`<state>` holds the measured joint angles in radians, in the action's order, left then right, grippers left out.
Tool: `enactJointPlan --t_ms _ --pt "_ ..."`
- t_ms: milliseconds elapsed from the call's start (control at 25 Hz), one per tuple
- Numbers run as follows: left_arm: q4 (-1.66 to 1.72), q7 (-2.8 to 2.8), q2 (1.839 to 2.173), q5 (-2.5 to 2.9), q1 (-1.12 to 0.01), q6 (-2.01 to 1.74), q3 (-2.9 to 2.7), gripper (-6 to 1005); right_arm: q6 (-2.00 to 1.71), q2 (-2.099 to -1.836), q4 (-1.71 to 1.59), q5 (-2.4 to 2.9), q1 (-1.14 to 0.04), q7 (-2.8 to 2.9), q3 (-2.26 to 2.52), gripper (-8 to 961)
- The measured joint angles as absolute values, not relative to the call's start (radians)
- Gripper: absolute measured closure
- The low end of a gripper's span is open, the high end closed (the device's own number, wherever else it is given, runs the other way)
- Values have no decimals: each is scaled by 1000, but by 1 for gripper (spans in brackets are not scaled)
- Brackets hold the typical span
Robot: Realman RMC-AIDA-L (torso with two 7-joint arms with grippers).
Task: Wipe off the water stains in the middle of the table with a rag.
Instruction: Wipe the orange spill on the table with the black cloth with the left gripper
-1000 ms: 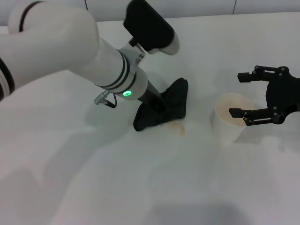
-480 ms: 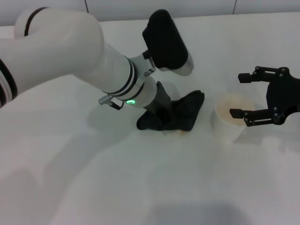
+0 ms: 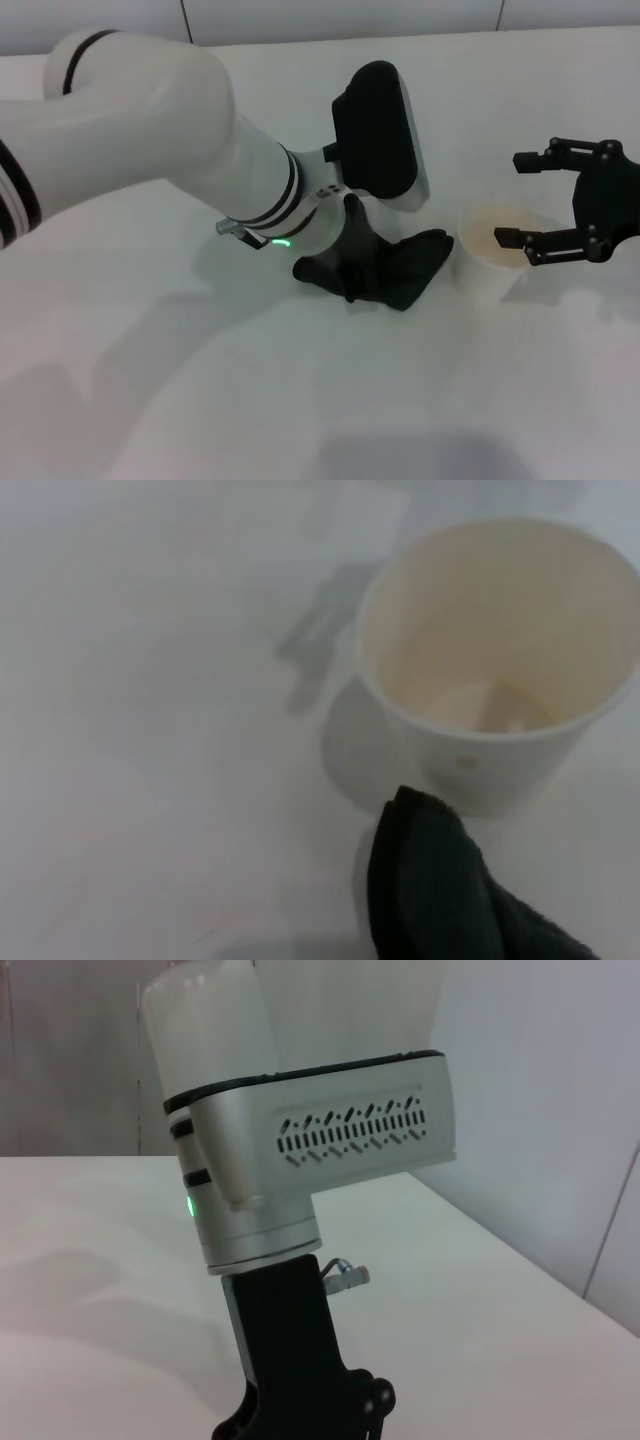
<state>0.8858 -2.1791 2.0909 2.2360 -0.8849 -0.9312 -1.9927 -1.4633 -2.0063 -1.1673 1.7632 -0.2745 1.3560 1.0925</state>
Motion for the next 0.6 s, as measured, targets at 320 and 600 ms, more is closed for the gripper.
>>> enactJointPlan --t_ms 320,600 --pt "834 -2400 2090 2324 -922 -901 -1903 912 -1463 -2006 -1167 1763 -275 1356 1090 96" --pt "812 -2581 2086 2381 -932 -901 -1762 913 -1464 -2006 -1166 1765 -275 1356 1091 96"
